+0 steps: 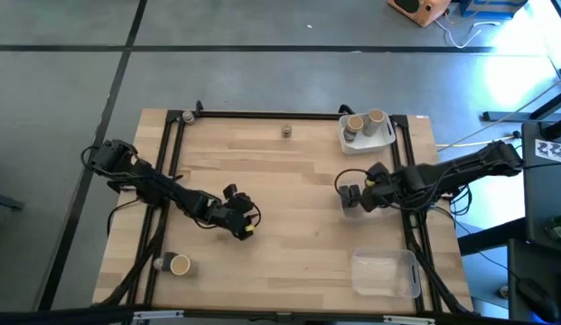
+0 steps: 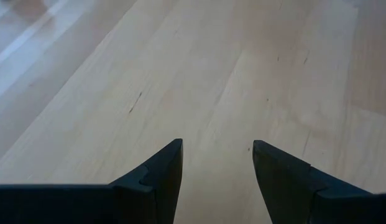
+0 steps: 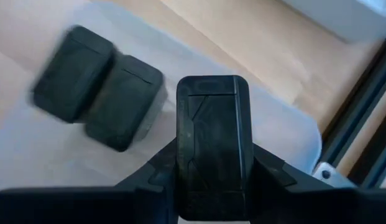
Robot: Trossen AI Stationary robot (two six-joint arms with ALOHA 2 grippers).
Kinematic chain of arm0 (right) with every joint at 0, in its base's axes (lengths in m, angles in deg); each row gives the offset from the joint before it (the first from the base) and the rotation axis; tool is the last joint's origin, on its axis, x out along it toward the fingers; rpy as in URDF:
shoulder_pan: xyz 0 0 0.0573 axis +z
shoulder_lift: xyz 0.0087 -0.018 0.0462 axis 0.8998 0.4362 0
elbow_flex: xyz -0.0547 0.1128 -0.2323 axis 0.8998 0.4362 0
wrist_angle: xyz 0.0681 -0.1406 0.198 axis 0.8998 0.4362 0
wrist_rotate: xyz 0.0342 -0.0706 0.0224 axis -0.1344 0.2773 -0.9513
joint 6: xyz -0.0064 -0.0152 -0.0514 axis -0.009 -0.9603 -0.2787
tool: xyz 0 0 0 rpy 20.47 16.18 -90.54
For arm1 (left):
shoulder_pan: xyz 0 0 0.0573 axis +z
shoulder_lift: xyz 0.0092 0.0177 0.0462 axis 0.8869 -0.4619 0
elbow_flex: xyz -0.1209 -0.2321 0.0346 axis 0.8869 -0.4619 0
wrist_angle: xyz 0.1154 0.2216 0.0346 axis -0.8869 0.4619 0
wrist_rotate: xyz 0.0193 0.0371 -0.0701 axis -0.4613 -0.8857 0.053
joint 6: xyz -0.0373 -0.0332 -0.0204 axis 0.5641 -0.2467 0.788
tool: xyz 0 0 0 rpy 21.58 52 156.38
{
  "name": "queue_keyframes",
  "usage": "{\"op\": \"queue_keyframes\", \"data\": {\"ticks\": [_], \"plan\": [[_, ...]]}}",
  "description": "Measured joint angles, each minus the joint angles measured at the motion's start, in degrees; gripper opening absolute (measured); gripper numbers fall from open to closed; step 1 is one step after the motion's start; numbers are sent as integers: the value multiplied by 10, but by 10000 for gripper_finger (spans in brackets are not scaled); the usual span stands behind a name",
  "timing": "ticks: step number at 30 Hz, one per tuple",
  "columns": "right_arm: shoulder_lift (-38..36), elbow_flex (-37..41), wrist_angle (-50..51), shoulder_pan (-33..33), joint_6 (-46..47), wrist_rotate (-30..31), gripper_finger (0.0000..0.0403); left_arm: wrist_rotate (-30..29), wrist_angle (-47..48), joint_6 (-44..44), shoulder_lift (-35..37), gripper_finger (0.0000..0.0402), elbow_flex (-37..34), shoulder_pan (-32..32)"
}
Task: Sort spices by type
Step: Put the top black seasoning container into the top transparent bin
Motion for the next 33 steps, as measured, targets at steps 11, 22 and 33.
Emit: {"op": "queue_keyframes", "data": {"ticks": [11, 22, 33], "plan": [[0, 98, -123, 0, 19, -3, 126, 0, 0, 3, 0, 177, 0, 1], [1, 127, -174, 0, 17, 19, 161, 0, -3, 6, 0, 177, 0, 12], [2, 117, -169, -1, -14, -10, 217, 0, -11, 4, 0, 177, 0, 12]]}}
